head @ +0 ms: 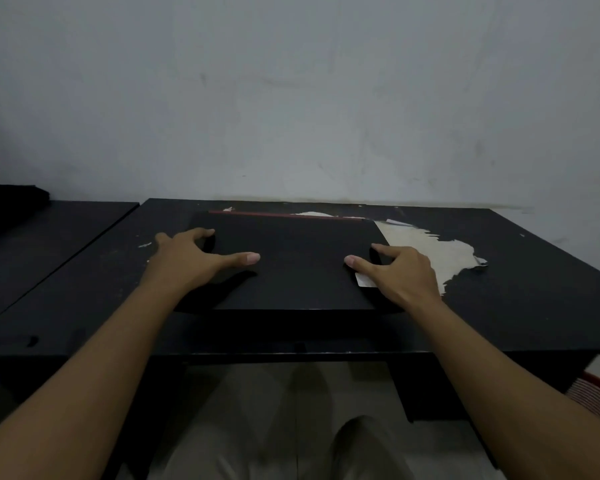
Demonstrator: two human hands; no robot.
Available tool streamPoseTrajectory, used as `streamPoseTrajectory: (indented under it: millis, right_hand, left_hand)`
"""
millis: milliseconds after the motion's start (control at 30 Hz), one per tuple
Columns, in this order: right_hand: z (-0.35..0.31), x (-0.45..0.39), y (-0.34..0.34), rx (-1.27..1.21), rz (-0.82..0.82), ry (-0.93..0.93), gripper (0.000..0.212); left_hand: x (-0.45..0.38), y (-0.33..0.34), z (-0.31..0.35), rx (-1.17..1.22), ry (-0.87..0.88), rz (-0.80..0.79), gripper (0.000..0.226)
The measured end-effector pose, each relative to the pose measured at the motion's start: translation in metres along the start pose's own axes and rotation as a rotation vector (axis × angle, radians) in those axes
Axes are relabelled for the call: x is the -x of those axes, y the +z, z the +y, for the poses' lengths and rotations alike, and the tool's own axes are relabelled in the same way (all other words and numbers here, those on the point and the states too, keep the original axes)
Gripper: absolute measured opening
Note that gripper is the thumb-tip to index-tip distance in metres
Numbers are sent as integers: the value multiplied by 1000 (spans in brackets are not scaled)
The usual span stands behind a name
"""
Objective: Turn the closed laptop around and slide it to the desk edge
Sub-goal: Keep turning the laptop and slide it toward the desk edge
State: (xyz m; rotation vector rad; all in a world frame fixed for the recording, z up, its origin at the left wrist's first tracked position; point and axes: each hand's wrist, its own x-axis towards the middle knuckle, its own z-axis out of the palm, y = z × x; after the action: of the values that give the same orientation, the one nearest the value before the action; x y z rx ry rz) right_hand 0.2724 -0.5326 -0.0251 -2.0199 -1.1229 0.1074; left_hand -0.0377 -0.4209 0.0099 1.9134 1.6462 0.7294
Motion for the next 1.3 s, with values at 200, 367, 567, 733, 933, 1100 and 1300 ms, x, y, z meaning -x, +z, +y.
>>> streamPoseTrajectory:
  millis: [200, 367, 567, 733, 933, 1100, 1300]
  right_hand:
    - [15, 23, 0, -2, -21, 33, 87]
    - [20, 28, 5, 29, -56, 55, 87]
    - [21, 29, 13, 30, -73, 70, 85]
    - [19, 27, 16, 74, -69, 68, 83]
    - [19, 26, 12, 141, -167, 58, 84]
    - [18, 28, 2, 104, -365, 75, 112]
    - [17, 32, -14, 135, -669, 52, 140]
  left_hand:
    - [17, 11, -14, 43, 10, -32, 116]
    - [14, 21, -29, 64, -16, -57, 129]
    - [6, 28, -41, 56, -21, -82, 129]
    - [3, 30, -45, 16, -20, -110, 129]
    - [1, 18, -39, 39, -39, -262, 131]
    - [1, 7, -40, 97, -20, -355, 114]
    - [4, 0, -45, 132, 1, -391, 111]
